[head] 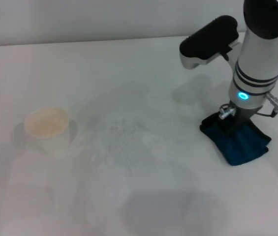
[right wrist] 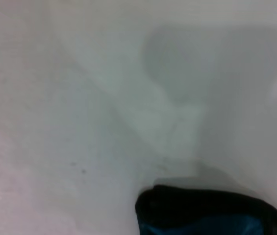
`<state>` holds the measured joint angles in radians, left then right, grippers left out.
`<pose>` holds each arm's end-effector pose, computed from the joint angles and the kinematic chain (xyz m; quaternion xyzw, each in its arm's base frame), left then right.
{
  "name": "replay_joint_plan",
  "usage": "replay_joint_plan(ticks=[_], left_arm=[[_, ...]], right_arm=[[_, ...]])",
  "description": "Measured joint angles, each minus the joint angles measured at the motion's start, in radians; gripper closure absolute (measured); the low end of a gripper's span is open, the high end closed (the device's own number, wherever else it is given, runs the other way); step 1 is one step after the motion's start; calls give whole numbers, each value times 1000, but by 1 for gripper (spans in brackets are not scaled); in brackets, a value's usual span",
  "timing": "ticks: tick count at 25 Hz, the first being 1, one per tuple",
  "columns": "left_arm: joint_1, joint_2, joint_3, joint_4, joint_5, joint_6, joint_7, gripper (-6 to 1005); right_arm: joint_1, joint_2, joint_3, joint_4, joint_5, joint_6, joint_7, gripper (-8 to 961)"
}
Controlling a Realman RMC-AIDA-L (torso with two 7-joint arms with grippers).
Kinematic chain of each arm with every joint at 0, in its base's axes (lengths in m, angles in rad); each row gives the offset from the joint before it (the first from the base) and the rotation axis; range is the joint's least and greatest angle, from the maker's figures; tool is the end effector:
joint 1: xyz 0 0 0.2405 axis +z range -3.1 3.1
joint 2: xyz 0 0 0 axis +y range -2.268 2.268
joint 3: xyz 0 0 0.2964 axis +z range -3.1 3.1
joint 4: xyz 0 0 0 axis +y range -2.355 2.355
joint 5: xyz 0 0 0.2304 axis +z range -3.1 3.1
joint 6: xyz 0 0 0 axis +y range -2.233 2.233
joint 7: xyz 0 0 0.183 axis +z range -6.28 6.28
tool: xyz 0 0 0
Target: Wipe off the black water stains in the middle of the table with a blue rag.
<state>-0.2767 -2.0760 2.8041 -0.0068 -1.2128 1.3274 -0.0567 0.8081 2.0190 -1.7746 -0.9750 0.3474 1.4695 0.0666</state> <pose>-0.4317 0.3065 -0.0377 -0.7323 -0.1752 -0.1971 0.6279 0.2661 0.4162 -0.0846 -0.7657 0.4506 -0.3572 0.2883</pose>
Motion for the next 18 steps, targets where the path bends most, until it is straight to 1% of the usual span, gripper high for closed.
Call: replay_joint_plan(ticks=[4, 8, 11, 13, 18], left_arm=[[-6, -1, 0, 0, 0, 1, 0, 137], [-11, -1, 0, 1, -1, 1, 0, 137], [-15, -1, 0, 1, -1, 1, 0, 137], [-16, -1, 3, 2, -1, 1, 0, 137], [-14, 0, 2, 1, -1, 3, -2, 138]], right_arm=[[-19, -3, 3, -12, -3, 5, -6, 869], [-48, -5, 13, -57, -6, 17, -18, 728], [-80, -5, 27, -125, -7, 28, -40, 619], [-109, -5, 54, -189, -8, 36, -60, 544], [-181, -6, 146, -330, -10, 35, -133, 543]])
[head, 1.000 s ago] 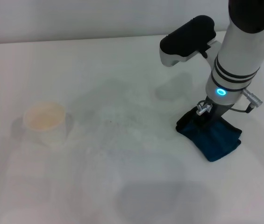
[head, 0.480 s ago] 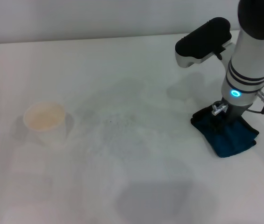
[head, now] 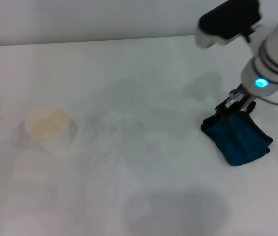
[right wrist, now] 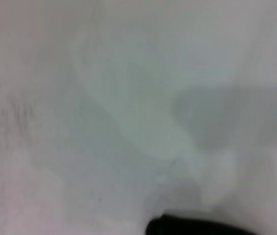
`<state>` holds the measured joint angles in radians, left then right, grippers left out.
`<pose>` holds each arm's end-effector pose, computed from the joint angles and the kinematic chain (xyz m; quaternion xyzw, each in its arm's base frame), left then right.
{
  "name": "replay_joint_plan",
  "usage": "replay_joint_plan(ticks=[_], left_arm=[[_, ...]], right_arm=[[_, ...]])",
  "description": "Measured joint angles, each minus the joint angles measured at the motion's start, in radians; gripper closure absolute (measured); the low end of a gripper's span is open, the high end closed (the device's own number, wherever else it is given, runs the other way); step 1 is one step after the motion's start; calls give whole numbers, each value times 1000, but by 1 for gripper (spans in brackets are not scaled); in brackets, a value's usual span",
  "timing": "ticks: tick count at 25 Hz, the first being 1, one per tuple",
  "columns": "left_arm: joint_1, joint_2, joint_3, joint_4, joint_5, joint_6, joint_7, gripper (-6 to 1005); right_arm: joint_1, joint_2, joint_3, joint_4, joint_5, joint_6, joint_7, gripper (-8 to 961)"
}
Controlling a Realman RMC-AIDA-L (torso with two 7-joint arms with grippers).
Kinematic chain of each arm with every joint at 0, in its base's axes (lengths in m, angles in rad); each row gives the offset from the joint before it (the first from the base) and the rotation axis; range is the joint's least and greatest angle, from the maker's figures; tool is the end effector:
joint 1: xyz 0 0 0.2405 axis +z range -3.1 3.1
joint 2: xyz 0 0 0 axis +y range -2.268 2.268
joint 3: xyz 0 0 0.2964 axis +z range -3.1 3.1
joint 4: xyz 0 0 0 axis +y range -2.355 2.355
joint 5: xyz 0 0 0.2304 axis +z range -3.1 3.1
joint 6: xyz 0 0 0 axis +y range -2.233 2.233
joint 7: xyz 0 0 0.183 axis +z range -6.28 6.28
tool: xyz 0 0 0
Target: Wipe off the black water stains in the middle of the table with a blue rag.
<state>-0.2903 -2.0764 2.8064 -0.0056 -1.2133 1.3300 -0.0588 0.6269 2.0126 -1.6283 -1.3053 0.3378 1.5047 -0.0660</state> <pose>-0.4266 0.3123 -0.0382 -0.7336 -0.1702 -0.2036 0.6256 0.2521 0.4110 -0.0489 -0.8061 0.4388 -0.2636 0.2968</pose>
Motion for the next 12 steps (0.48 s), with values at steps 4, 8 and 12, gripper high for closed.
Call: replay_joint_plan(ticks=[4, 8, 12], left_arm=[[2, 1, -1, -1, 0, 0, -1, 138], [5, 1, -1, -1, 0, 6, -1, 138], [10, -1, -2, -1, -15, 13, 2, 138]], right_arm=[[-52, 1, 95, -38, 12, -61, -100, 542], [-102, 1, 207, -17, 58, -144, -233, 540], [-139, -1, 353, 39, 191, -234, -412, 539]])
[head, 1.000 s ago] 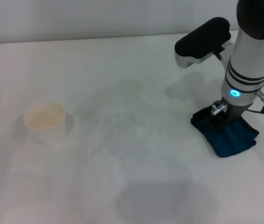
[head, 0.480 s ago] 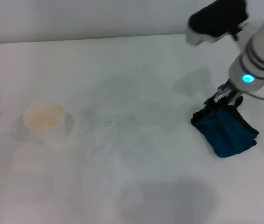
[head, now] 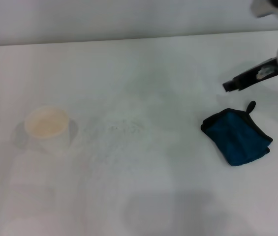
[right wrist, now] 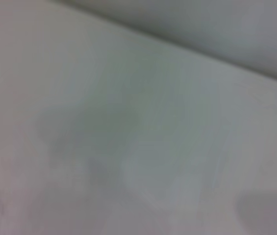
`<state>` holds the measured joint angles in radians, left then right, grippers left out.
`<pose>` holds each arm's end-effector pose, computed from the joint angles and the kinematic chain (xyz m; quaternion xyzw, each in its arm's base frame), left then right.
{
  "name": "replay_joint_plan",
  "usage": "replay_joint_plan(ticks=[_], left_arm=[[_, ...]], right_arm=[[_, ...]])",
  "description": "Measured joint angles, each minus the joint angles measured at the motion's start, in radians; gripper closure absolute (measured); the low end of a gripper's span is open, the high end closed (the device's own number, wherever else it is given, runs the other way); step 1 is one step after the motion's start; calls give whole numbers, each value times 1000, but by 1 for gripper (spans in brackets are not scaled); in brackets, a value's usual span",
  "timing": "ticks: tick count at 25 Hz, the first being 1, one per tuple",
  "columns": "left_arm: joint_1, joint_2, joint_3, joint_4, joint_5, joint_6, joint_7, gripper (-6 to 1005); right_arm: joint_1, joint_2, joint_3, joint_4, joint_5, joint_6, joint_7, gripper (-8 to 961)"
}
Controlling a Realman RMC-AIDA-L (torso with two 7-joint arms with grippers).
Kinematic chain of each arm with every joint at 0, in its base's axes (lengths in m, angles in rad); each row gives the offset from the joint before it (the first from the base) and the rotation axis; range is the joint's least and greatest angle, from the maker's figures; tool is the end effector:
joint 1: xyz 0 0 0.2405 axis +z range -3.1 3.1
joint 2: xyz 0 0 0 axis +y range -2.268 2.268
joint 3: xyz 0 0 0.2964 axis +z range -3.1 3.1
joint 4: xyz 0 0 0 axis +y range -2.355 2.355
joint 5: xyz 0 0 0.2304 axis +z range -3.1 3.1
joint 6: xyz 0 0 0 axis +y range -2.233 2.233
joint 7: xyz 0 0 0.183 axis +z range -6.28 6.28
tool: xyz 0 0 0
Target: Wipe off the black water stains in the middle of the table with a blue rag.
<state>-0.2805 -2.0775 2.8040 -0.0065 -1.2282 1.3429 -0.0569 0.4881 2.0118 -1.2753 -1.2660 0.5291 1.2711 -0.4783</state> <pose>-0.4288 0.3085 -0.0347 -0.7261 -0.1720 -0.2048 0.6334 0.2994 0.4329 -0.0007 -0.8374 0.4356 -0.1044 0.3133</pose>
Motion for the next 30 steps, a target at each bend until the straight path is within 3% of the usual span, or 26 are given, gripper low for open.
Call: replay_joint_plan(ticks=[13, 22, 30], left_arm=[[28, -3, 0, 44, -31, 54, 0, 137], [63, -4, 0, 53, -51, 112, 5, 137], [81, -5, 0, 64, -88, 135, 10, 138]], right_arm=[[-30, -5, 510, 344, 485, -101, -762, 536], [-105, -8, 760, 553, 907, -112, -1206, 533], [-122, -7, 857, 733, 1057, -111, -1597, 531]])
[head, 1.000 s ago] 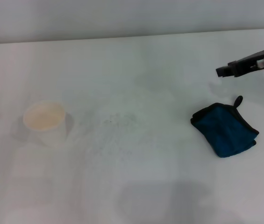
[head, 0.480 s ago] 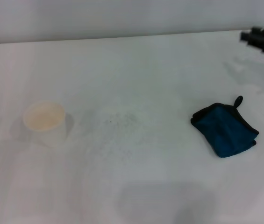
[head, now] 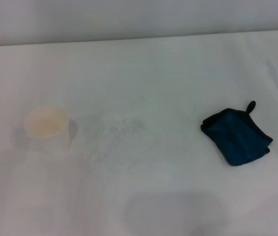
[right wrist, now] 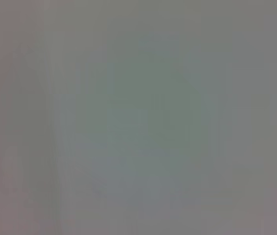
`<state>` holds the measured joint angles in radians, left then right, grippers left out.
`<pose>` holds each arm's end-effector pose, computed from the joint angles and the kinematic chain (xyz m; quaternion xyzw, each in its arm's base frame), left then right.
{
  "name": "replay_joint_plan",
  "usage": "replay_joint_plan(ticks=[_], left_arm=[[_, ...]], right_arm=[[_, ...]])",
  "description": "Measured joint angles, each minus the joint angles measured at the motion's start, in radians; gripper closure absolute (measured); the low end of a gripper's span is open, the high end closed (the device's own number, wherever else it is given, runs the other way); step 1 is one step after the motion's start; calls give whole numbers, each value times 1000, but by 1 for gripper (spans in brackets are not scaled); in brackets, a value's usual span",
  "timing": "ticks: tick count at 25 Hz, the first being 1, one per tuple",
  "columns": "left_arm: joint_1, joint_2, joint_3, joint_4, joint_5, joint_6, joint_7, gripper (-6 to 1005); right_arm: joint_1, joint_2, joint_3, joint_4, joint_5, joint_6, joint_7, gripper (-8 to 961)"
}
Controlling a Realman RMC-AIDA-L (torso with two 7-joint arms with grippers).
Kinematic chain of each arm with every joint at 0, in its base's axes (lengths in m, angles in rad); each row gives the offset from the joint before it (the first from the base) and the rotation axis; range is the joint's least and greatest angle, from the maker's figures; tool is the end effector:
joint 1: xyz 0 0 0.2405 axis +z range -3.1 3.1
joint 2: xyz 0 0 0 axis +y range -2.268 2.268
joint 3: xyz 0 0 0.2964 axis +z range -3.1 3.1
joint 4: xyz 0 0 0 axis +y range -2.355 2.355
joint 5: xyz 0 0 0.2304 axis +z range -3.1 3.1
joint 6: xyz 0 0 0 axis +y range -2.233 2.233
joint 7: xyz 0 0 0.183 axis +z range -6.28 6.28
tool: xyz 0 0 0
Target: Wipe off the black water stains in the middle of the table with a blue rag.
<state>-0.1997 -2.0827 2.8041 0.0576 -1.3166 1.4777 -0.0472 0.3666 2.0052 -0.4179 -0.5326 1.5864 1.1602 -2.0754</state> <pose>-0.4260 0.2763 -0.0228 -0.6725 -0.1814 -0.2503 0.6725 0.4229 0.3946 0.0741 -0.7521 0.2913 0.2788 0.5214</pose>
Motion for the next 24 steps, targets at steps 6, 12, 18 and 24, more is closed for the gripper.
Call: replay_joint_plan(ticks=[6, 12, 18, 24], left_arm=[[12, -1, 0, 2, -26, 21, 43, 138], [16, -2, 0, 6, -42, 52, 49, 133], [23, -1, 0, 49, -172, 82, 48, 136], [25, 1, 2, 51, -175, 92, 42, 138]], right_arm=[[-7, 1, 4, 140, 142, 13, -351, 499], [-9, 3, 4, 263, 288, 14, -596, 347], [-15, 5, 5, 347, 439, 15, -688, 88], [-28, 6, 8, 360, 453, 15, -691, 88]])
